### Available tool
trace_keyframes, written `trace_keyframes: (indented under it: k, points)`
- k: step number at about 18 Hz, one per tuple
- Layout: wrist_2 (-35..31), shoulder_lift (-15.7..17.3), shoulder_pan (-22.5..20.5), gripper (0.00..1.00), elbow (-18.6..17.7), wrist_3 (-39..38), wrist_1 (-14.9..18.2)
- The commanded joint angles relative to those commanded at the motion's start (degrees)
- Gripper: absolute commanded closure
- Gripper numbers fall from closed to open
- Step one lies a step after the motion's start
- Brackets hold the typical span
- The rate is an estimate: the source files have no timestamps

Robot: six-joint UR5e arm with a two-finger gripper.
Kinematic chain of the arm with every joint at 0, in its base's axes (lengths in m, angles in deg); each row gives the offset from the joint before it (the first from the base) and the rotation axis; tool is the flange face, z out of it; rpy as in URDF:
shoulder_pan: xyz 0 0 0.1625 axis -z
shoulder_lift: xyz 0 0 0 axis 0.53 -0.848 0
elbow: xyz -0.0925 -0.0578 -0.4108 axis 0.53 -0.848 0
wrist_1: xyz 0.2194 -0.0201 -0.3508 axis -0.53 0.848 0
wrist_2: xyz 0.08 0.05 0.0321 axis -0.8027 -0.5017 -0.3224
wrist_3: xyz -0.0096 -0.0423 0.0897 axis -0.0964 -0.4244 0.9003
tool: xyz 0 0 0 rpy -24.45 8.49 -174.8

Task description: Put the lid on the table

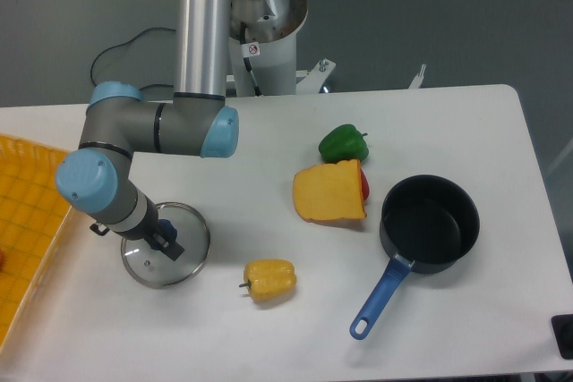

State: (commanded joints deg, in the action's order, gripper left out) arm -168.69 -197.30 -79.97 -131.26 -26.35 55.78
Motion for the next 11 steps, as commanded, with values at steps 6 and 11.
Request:
trace_keyframes:
  k: [6,11]
  points:
    - [0.09,3.68,-1.84,0.0,3.42,0.79,0.26]
    - [-1.14,9.48,-6.66,0.0,4.57,16.59,2.1]
